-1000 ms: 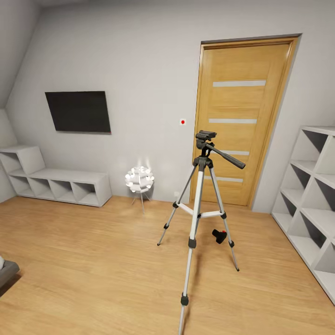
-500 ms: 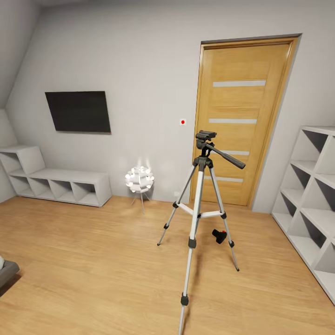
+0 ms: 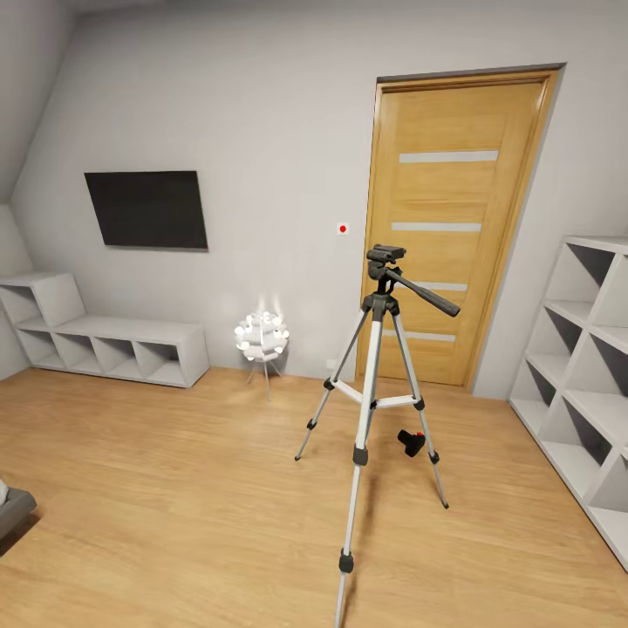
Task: Attach the digital camera to the camera tripod in the bedroom.
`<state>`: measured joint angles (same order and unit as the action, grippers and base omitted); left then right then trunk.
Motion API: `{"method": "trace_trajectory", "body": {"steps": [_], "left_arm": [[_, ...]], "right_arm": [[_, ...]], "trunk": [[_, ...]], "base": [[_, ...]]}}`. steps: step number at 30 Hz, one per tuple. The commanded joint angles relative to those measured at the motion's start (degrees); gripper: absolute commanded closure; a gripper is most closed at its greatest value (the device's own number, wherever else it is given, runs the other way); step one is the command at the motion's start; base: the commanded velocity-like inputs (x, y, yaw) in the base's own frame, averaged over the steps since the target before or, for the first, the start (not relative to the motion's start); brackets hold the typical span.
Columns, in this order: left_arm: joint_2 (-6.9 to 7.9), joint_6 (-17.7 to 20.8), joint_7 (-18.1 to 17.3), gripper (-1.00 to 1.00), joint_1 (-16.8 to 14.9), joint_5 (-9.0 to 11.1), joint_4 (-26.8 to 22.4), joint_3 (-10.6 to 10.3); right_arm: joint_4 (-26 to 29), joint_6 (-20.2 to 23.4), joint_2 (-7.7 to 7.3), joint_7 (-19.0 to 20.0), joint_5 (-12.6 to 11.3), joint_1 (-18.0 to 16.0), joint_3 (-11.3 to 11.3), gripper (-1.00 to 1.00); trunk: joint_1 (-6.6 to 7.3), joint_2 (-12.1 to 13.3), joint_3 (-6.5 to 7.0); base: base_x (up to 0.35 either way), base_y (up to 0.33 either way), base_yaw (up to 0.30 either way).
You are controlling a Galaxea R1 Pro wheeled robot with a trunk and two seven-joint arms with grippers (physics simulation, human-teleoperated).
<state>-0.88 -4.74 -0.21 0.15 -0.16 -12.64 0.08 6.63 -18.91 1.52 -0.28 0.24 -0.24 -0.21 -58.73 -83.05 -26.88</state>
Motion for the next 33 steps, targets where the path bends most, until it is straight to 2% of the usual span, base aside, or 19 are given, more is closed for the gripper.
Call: {"method": "trace_trajectory", "body": {"steps": [1,14,19,20,26,33], "left_arm": [[0.00,-1.1,0.0,-1.00,0.0,0.0,-0.6,0.0],[0.06,-9.8,0.0,-1.00,0.0,0.0,-5.4,0.1],[0.10,-14.4,0.1,-1.00,0.0,0.3,-6.6,0.1],[0.16,-16.5,0.3,-1.00,0.0,0.3,-6.6,0.1],[0.32,-20.3,0.4,-1.00,0.0,0.4,-5.7,0.0],[0.28,-21.5,0.5,-1.00,0.0,0.6,-5.4,0.0]], "right_arm": [[1.3,-0.8,0.00,0.0,0.0,0.0,0.0,-1.00],[14.9,-1.8,-0.02,-0.1,0.0,0.0,-0.1,-1.00],[19.2,-1.9,-0.09,-0.1,0.2,0.0,0.0,-1.00],[20.0,-1.9,-0.10,-0.1,0.2,0.0,0.0,-1.00],[20.6,-4.0,-0.17,0.1,0.2,0.0,0.0,-1.00],[20.3,-6.1,-0.19,0.2,0.2,0.0,-0.1,-1.00]], "trunk": [[0.00,0.0,-0.05],[0.00,0.0,-0.05],[0.00,0.0,-0.05],[0.00,0.0,-0.05],[0.00,0.0,-0.05],[0.00,0.0,-0.05]], "base": [[0.000,0.000,0.000],[0.000,0.000,0.000],[0.000,0.000,0.000],[0.000,0.000,0.000],[0.000,0.000,0.000],[0.000,0.000,0.000]]}}
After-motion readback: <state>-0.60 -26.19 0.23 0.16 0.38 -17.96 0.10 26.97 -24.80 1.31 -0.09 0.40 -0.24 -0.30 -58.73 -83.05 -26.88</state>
